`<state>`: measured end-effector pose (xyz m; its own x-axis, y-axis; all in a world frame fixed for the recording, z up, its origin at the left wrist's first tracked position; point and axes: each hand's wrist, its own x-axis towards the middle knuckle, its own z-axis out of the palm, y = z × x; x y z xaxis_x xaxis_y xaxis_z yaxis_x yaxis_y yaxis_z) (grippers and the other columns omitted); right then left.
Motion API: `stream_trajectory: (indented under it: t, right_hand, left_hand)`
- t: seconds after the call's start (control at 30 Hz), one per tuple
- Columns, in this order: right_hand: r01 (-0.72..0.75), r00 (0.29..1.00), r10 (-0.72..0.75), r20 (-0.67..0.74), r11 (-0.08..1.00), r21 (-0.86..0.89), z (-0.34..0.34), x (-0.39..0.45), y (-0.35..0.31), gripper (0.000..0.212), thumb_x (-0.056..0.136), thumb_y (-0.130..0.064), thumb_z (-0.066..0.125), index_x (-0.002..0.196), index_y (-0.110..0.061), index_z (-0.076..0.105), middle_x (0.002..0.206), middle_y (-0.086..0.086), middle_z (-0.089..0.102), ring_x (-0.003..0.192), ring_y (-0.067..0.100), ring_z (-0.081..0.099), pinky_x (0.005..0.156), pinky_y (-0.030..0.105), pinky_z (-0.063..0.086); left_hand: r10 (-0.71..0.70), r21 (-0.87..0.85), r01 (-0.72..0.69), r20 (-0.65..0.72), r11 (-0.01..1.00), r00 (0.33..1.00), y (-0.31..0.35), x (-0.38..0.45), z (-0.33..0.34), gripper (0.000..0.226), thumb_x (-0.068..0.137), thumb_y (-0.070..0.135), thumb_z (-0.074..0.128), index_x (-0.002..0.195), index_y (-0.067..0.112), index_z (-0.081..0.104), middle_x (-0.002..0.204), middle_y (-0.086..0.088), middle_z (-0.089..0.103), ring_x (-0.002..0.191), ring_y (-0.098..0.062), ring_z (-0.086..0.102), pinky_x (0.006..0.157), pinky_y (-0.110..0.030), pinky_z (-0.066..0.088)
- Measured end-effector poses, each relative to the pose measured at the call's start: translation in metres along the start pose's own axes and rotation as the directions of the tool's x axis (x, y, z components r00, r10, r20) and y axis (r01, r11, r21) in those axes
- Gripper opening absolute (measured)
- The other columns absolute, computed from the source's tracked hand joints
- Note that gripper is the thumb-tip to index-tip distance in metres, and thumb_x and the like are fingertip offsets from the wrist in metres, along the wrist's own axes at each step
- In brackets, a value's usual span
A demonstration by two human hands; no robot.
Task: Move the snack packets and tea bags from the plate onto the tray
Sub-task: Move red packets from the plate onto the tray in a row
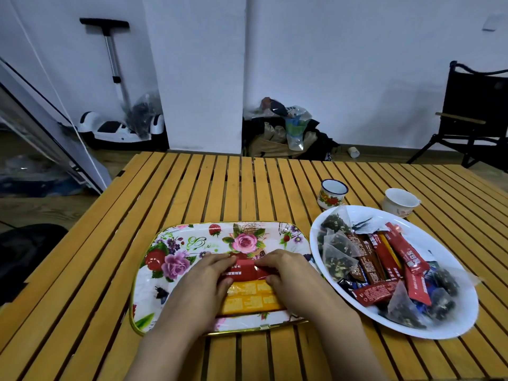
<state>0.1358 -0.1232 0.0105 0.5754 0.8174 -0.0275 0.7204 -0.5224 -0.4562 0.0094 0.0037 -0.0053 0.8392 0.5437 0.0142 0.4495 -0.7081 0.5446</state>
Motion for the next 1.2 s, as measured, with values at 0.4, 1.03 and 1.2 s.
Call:
stream_trajectory:
  t: [0.4,1.03,1.2]
  right_hand:
    - [-0.442,0.78,0.497,-0.381,0.868,0.226,-0.081,-0.049,0.045,0.041,0.08,0.009,0.053,0.1,-0.021,0.073,0.104,0.004,0.069,0.084,0.019,0.061,0.069,0.03,0.052]
    - [-0.699,0.322,0.807,-0.496,0.555,0.45,-0.072,-0.064,0.097,0.031,0.081,-0.005,0.057,0.111,-0.006,0.051,0.112,0.022,0.061,0.108,0.041,0.055,0.094,0.05,0.039]
    - [-0.665,0.305,0.795,-0.524,0.572,0.48,-0.073,-0.064,0.097,0.026,0.085,-0.008,0.056,0.111,-0.01,0.052,0.111,0.019,0.063,0.107,0.04,0.055,0.1,0.048,0.031]
  left_hand:
    - [0.264,-0.148,-0.3,-0.222,0.942,0.939,0.067,-0.008,0.015,0.019,0.092,0.025,0.053,0.102,0.036,0.066,0.105,0.022,0.056,0.107,0.0,0.046,0.097,-0.024,0.038]
    - [0.252,-0.047,-0.256,-0.08,0.966,0.965,0.155,-0.006,0.086,0.035,0.09,0.051,0.046,0.122,0.037,0.048,0.116,0.018,0.06,0.117,-0.007,0.037,0.095,-0.031,0.022]
    - [0.191,-0.061,-0.196,-0.076,0.979,0.979,0.158,-0.006,0.086,0.034,0.087,0.053,0.051,0.116,0.036,0.052,0.11,0.019,0.063,0.113,-0.006,0.037,0.087,-0.032,0.02]
